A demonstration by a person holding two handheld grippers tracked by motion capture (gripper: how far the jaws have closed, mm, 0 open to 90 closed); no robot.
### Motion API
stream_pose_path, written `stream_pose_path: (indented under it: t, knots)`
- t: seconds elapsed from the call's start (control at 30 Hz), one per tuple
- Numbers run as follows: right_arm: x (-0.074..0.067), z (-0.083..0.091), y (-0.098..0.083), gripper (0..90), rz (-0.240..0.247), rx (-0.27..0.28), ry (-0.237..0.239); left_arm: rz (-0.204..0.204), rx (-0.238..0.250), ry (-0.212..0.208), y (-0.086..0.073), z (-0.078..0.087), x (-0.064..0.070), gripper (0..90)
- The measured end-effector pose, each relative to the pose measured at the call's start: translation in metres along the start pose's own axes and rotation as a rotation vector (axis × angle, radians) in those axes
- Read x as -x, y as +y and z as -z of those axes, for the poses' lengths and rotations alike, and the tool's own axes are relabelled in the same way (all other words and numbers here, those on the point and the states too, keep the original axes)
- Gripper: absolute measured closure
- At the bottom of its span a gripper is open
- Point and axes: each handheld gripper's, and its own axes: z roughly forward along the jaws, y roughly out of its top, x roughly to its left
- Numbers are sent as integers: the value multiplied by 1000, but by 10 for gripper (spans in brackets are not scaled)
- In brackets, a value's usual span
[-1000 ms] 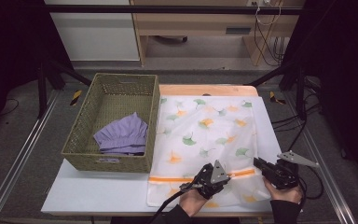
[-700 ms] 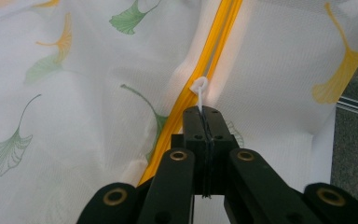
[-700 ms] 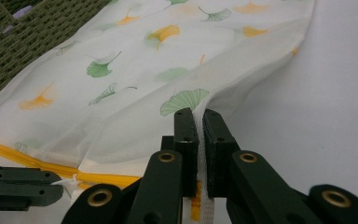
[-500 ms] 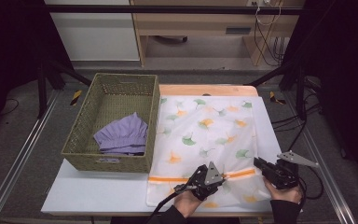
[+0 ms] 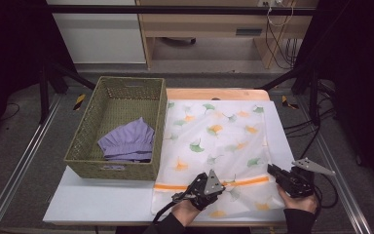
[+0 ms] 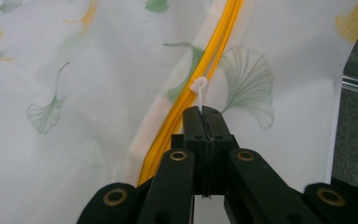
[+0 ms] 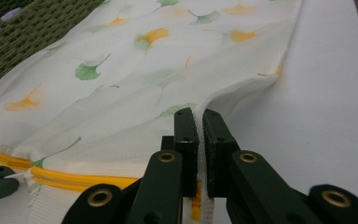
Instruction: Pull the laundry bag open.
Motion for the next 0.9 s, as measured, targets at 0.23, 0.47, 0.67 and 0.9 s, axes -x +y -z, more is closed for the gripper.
stream_pose_path:
  t: [0.23,0.47,0.67,0.9]
  knots:
    - [0,-2,-1,859,-2,-8,2,-15,-29,16,-11,17,-8,893]
    - [-2,-4,-1,858,9,-12,7,-3,-30,23,-19,33,-14,892]
    - [-1,-4,-2,858,6,-13,6,-15,-41,21,-19,33,-12,893]
    - [-3,-4,-1,859,14,-11,11,-18,-44,19,-21,41,-15,893]
